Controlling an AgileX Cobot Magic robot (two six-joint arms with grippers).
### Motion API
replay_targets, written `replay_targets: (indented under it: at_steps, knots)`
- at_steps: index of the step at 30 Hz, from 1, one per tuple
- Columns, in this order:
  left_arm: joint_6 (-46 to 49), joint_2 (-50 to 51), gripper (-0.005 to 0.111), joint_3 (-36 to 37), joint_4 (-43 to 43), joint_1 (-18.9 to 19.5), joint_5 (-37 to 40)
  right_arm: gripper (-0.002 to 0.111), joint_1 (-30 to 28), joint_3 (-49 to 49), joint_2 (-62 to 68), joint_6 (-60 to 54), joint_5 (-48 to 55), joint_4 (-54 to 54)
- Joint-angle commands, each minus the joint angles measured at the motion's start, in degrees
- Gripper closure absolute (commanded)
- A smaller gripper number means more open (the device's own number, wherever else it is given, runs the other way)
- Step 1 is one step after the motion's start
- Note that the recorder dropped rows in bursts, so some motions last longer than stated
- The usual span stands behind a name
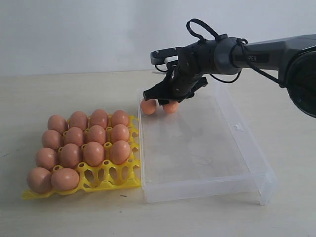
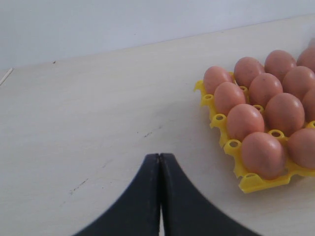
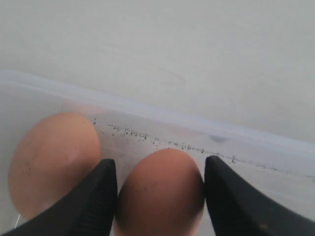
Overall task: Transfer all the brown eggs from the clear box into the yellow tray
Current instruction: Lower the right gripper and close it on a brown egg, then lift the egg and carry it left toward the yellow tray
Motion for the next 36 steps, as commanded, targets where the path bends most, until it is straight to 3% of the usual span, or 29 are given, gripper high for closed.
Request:
replay_targets:
  at_steps: [1, 9, 15, 22, 27, 28, 30, 32, 36]
  knots:
    - [-0.3, -0.3, 0.107, -0.2, -0.1, -0.3, -0.4, 0.108, -0.3, -0.4, -0.1, -2.7, 1.1, 0.0]
    - [-0.3, -0.3, 0.107, -0.2, -0.1, -0.3, -0.4, 0.108, -0.3, -0.4, -1.6, -5.7, 7.6, 0.1]
    - [-0.3, -0.3, 0.107, -0.2, -0.1, -0.3, -0.4, 0.108, -0.3, 1.4, -8.0, -7.3, 5.4, 0.1]
    - [-0.3, -0.3, 0.107, -0.2, -0.1, -0.3, -0.4, 0.108, -0.3, 24.4, -21.3, -7.4, -17.0, 2.8]
    - [-0.3, -0.3, 0.107, -0.2, -0.1, -0.3, -0.4, 0.108, 0.1, 46.9, -35.6, -7.1, -43.8, 3.8]
    - [-0.3, -0.3, 0.107, -0.2, -0.1, -0.3, -0.4, 0.108, 0.3, 49.7, -37.6, -5.7, -47.1, 1.7]
    - [-0.3, -0.3, 0.107, -0.2, -0.1, -0.3, -0.4, 0.108, 0.8, 57.0, -42.5, 2.7, -58.0, -13.8]
    - [-0.3, -0.3, 0.107, -0.2, -0.1, -0.3, -0.4, 0.108, 0.8, 64.0, -45.7, 13.0, -75.1, -32.4]
    - [-0.3, -0.3, 0.107, -0.2, -0.1, -0.3, -0.4, 0.108, 0.8, 64.9, -46.4, 15.0, -71.9, -24.0]
